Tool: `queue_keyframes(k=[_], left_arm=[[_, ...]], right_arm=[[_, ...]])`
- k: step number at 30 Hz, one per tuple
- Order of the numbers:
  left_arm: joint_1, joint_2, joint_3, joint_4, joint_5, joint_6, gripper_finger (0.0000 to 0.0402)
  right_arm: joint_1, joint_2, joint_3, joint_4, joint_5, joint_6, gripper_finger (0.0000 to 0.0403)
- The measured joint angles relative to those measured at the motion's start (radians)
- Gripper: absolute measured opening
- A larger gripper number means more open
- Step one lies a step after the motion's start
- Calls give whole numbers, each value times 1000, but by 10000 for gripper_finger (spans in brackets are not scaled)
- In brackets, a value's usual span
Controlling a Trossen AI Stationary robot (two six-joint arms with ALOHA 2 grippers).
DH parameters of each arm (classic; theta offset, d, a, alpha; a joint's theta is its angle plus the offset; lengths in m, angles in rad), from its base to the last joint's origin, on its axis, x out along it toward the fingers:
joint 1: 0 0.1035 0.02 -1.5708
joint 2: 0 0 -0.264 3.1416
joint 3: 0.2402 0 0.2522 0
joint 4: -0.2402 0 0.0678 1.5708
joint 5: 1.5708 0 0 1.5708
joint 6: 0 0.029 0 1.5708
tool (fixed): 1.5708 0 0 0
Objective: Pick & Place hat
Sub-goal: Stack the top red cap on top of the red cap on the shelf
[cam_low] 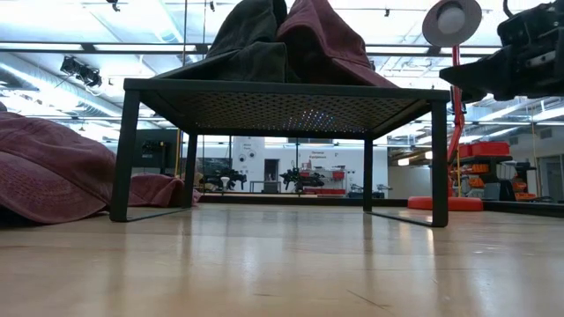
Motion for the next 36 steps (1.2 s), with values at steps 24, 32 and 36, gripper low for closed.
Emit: queue_keyframes(k=[24, 32, 36], left_arm=[[0, 0, 0, 0, 0, 0, 48], [0, 0, 0, 0, 0, 0, 48], [0, 0, 0, 0, 0, 0, 48]], right_arm=[[0, -52, -18, -41, -8, -39, 4], [0, -52, -18, -40, -8, -34, 4], [0, -52, -18, -39, -8, -32, 4]])
